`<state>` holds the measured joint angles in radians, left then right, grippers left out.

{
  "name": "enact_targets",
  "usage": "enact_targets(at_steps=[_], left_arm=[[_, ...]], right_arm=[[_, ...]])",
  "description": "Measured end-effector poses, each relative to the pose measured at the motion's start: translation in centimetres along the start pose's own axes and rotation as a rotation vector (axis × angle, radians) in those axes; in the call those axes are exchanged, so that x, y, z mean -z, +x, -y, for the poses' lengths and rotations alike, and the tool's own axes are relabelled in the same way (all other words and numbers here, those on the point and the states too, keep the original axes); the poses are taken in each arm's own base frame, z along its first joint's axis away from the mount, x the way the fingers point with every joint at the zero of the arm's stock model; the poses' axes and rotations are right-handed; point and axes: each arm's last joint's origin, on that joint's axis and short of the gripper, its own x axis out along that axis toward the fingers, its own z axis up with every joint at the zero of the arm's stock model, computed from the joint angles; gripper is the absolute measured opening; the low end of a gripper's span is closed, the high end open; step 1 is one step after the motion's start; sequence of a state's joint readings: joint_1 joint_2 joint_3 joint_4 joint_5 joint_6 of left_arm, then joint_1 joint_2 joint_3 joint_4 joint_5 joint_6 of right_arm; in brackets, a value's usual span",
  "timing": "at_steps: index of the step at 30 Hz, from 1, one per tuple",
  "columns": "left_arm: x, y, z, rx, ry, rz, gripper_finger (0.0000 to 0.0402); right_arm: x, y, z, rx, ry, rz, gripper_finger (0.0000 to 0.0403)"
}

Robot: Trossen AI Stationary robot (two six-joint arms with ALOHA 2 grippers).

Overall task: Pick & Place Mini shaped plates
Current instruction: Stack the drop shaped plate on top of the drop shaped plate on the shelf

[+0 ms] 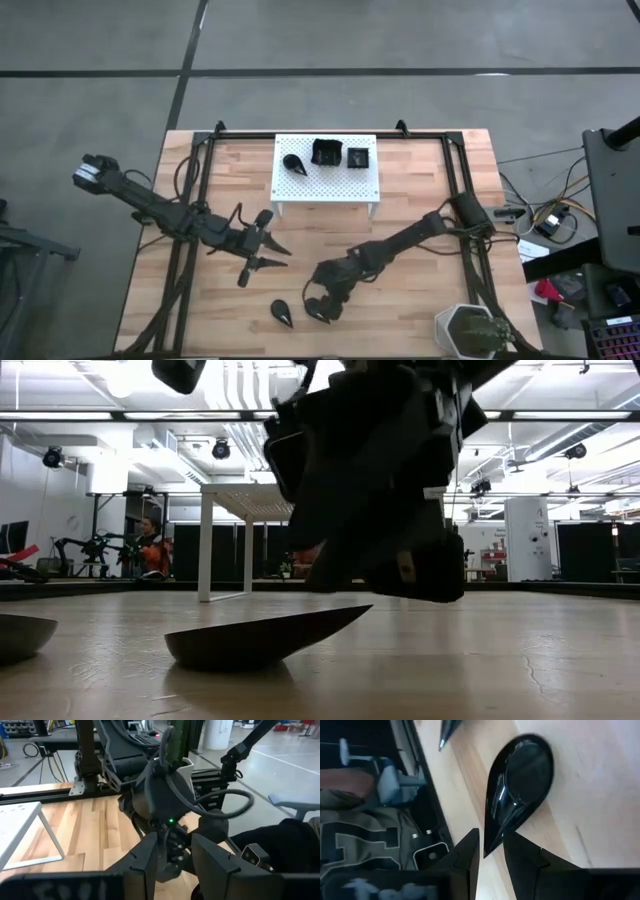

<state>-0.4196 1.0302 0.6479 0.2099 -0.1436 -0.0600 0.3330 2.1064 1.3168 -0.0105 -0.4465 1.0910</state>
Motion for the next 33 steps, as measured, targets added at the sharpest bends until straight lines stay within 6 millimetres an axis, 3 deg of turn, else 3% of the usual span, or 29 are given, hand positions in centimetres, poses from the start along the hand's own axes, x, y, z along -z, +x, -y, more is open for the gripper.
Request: enact_targets(at_steps=[8, 33], left_arm=[[0.1, -0.1, 0.8, 0.030, 0.039, -0.001, 0.0115], [-0.1, -0.1, 1.2, 0.040, 0.064, 0.015, 0.0115]], right_arm=[[-0.3, 1.1, 0.5, 0.090, 0.035, -0.043, 0.0079], [-0.8, 1.0, -0.2, 0.095, 0.036, 0.013, 0.0076]])
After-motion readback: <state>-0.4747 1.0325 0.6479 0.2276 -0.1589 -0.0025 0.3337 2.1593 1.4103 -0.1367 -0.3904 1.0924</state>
